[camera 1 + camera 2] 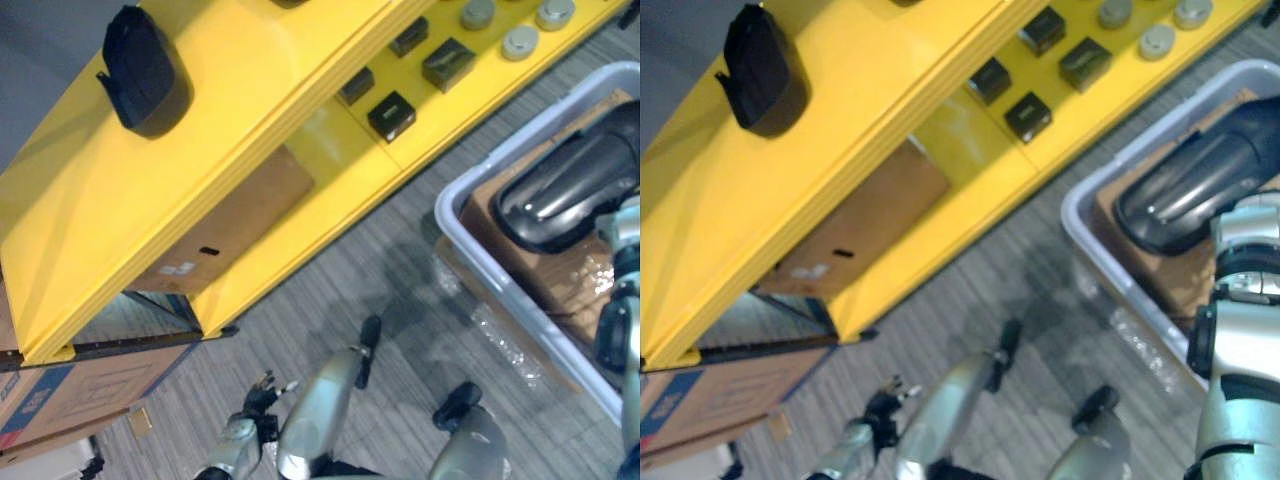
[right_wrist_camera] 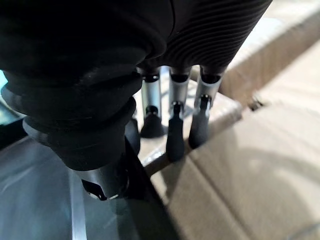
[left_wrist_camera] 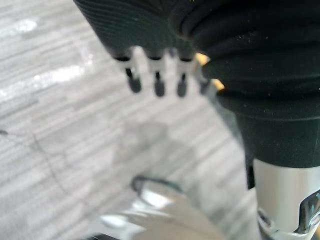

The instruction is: Walk over and take plastic housings, then place them on the shelf

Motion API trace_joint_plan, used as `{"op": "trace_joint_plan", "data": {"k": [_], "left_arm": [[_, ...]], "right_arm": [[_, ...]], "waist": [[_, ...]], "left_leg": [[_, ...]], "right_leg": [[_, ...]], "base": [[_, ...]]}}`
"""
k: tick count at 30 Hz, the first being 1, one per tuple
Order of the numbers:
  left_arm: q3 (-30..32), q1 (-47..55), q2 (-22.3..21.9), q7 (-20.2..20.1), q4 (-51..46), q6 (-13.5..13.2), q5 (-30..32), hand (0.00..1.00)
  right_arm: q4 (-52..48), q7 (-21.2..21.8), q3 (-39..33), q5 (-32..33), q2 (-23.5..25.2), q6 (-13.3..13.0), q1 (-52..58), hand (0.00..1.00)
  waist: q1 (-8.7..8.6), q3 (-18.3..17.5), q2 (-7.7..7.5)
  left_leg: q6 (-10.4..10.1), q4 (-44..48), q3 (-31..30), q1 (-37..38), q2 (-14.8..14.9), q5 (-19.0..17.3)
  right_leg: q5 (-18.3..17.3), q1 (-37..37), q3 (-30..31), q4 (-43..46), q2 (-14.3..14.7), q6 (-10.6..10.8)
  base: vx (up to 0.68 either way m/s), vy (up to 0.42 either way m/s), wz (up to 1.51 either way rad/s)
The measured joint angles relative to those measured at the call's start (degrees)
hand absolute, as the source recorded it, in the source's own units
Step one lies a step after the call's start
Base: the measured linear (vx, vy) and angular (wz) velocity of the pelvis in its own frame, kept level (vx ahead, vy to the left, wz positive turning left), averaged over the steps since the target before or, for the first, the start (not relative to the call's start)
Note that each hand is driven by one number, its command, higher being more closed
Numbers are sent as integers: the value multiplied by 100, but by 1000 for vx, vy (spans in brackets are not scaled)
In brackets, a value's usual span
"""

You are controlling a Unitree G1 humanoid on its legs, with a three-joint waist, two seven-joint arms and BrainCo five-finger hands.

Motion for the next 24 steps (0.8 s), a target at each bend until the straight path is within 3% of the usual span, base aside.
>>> {"op": "trace_joint_plan", "data": {"k": [3, 4, 6, 9, 13, 17, 21, 24], "left_arm": [[14, 0, 40, -36, -289, 8, 0, 0], [18, -3, 79, -34, -421, 6, -1, 0], [37, -1, 99, -32, -494, -21, -3, 0], [172, 102, 248, 4, -732, -127, -84, 0], [204, 227, 324, 61, -916, -266, -175, 0], [225, 329, 328, 147, -1179, -495, -99, 0], [151, 341, 446, 381, -1792, -738, 386, 0], [-3, 307, 600, 618, -2626, -763, 866, 0]], "right_arm": [[153, -209, -284, 75, 135, -468, 355, 100], [204, -411, -383, 73, 217, -799, 517, 100], [290, -529, -406, 69, 231, -1029, 641, 100], [354, -864, -463, 70, 375, -1612, 1056, 100], [268, -1181, -326, 57, 449, -2030, 1490, 100], [-325, -1468, -59, 21, 455, -2191, 1904, 100], [-1088, -1664, 174, -166, 464, -2257, 2322, 100], [-1639, -1808, 246, -299, 526, -2292, 2621, 100]], "waist": [[-15, 70, -97], [-42, 121, -168], [-65, 161, -224], [-200, 334, -476], [-368, 430, -626], [-506, 441, -745], [-673, 423, -999], [-815, 412, -1193]], "left_leg": [[-58, 184, 24, -13, 148, -183], [-80, 234, 43, -44, 231, -251], [-71, 322, 45, -106, 294, -271], [-65, 374, 241, -66, 466, -307], [-54, 219, 435, 147, 568, -315], [-58, 14, 685, 346, 692, -303], [-115, -307, 863, 561, 744, -177], [-158, -568, 966, 857, 745, -85]], "right_leg": [[-2, 127, -67, -116, 150, -12], [17, 130, -62, -162, 235, -32], [53, 127, -62, -215, 312, -52], [157, 148, 75, -304, 440, -65], [278, 262, 228, -485, 527, -73], [416, 309, 425, -726, 635, -90], [535, 342, 553, -898, 694, -118], [580, 532, 604, -1070, 702, -138]], "base": [[-10, -4, -2], [-32, -9, -10], [-33, 0, -10], [-33, 6, -23], [-30, 5, -24], [-31, 5, -29], [13, -28, -20], [45, -25, -11]]}}
